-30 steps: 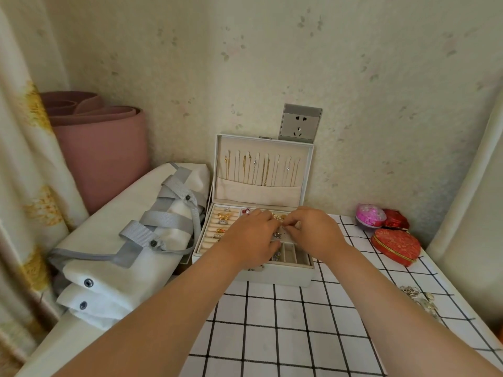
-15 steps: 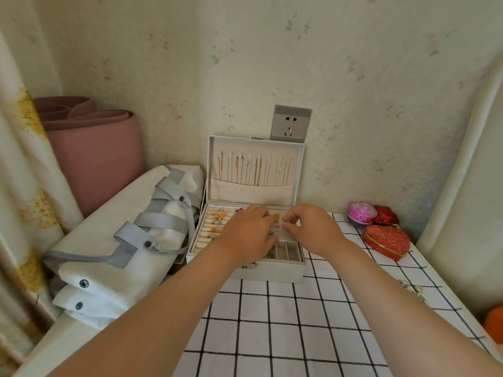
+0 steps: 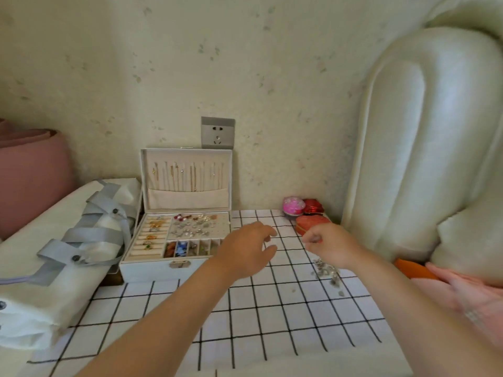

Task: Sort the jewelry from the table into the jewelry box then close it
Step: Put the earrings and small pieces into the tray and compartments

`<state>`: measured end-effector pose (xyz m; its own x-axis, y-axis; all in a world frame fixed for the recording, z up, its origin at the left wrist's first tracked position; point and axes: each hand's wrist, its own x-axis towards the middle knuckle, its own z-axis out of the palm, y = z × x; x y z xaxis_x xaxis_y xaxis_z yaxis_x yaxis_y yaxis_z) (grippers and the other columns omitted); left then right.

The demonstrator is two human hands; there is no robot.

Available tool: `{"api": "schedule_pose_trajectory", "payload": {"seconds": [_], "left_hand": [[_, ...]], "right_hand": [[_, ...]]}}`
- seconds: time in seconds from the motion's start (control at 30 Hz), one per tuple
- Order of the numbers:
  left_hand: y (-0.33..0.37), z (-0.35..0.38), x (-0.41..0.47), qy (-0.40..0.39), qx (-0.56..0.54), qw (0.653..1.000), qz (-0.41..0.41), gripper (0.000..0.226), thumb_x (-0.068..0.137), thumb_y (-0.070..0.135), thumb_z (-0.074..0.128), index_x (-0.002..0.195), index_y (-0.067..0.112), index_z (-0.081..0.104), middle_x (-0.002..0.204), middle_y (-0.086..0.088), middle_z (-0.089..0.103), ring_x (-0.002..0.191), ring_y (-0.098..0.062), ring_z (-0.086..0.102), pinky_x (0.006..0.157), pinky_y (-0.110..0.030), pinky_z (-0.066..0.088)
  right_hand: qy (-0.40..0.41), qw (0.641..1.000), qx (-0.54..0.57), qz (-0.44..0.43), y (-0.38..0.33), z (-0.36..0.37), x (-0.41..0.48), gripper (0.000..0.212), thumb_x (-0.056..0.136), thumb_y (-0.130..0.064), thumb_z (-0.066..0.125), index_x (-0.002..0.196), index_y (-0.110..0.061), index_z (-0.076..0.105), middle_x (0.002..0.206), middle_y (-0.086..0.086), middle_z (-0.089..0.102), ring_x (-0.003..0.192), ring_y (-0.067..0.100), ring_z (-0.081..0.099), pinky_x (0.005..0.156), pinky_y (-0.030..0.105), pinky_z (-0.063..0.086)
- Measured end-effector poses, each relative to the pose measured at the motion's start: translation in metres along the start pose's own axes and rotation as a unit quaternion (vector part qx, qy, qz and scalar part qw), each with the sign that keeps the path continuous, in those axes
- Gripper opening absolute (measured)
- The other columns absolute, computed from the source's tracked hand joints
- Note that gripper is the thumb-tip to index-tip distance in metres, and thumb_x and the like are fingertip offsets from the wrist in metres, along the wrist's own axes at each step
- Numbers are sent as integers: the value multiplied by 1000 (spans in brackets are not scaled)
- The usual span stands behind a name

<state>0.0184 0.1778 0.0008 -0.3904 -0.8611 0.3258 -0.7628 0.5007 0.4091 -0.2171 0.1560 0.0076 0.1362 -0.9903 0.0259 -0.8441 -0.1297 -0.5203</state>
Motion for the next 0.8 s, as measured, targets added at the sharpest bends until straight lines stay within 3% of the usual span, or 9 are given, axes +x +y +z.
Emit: {"api": "schedule_pose_trajectory", "payload": {"seconds": [0.2,0.37,0.5,0.7,0.8], "left_hand": [[47,46,26,-66,-3,998,11,32,96,34,53,127,28,60,117,9,62,105,-12,56,92,-33,48],[72,80,39,-104,12,994,36,29,97,30,54,124,30,64,118,3,60,113,-17,51,92,-41,49],[75,100,45,-105,43,992,61,33,97,27,53,128,34,61,114,4,57,110,-17,46,85,-40,49],[63,107,46,-104,65,991,47,26,96,34,56,119,32,67,115,6,56,111,-15,45,84,-34,47],[58,105,46,-96,74,992,23,24,94,29,56,114,32,68,117,7,56,114,-14,44,87,-34,48]], "right_hand": [[-17,999,-7,34,57,-15,-25,22,91,-12,67,90,-33,68,100,-10,68,97,7,65,81,16,49],[-27,999,-4,47,76,-19,-30,15,91,-12,69,89,-26,71,86,-11,68,88,9,67,81,24,54],[-42,998,-18,40,80,-15,-23,27,90,-10,67,80,-35,68,89,-4,72,89,17,70,84,34,58],[-80,994,-55,43,79,-12,-17,25,88,-12,71,110,-24,76,106,-1,71,99,17,67,87,29,56],[-83,994,-51,47,81,-12,-14,26,86,-15,74,110,-24,75,111,-1,70,99,15,66,87,28,55]]}}
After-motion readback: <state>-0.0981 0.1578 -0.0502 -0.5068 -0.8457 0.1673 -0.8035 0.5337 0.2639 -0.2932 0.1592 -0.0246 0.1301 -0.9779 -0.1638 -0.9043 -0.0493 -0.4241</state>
